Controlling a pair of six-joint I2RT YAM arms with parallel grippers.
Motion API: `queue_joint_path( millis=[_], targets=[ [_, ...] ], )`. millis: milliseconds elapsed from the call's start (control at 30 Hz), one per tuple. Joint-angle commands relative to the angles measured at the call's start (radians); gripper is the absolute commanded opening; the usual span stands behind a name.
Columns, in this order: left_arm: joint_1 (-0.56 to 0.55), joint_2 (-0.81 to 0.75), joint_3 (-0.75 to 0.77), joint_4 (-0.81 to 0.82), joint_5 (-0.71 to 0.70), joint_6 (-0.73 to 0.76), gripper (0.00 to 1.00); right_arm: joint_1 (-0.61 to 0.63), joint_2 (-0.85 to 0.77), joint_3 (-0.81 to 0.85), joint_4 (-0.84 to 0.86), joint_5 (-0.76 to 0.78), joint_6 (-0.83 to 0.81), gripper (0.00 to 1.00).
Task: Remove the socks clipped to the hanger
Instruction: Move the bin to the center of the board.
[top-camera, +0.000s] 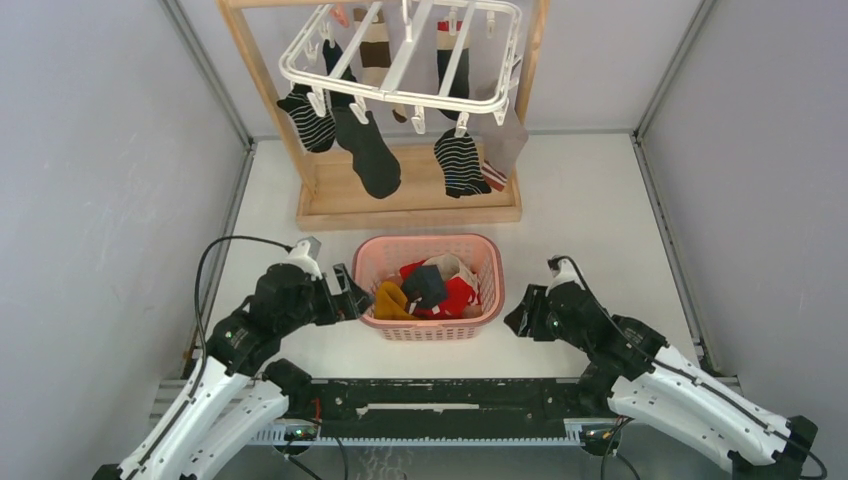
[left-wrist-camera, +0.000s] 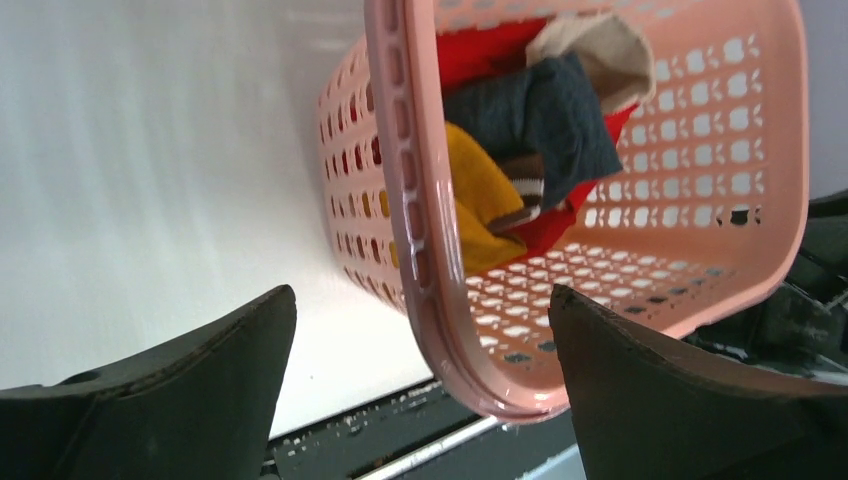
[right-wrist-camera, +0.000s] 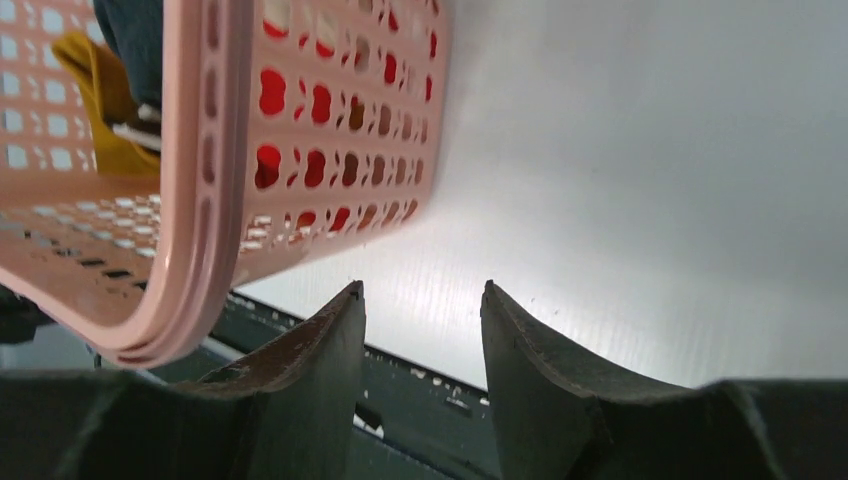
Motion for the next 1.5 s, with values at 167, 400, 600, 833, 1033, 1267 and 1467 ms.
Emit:
queue_joint_path(
  millis=[167,400,600,833,1033,1267,1467],
  targets=[
    [-0.011,-0.095,-0.109,-0.008,0.137,-0.117,1.0,0.267,0.09,-0.024,0.114,0.08,0.193,0.54],
    [-0.013,-0.075,-0.135,0.069,0.09,-0.16,1.0,0.337,0.156,-0.013,0.283,0.127,0.163,0.55],
    [-0.013,0.022,-0.177,0.232,0.069,-0.195,1.0,0.27,0.244,0.011,0.373,0.097,0.088,0.56],
    [-0.008,0.139,-0.088,0.278,-0.012,-0.139,1.0,0.173,0.294,0.012,0.471,0.028,0.032,0.56],
    [0.072,0.206,-0.05,0.298,-0.006,-0.093,1.0,0.156,0.347,0.012,0.547,-0.012,0.012,0.56],
    [0.176,0.273,-0.035,0.347,0.035,-0.051,1.0,0.18,0.425,0.015,0.629,-0.044,0.002,0.56],
    [0.25,0.292,-0.008,0.347,0.057,-0.026,1.0,0.293,0.515,0.09,0.631,0.011,-0.043,0.56]
  ],
)
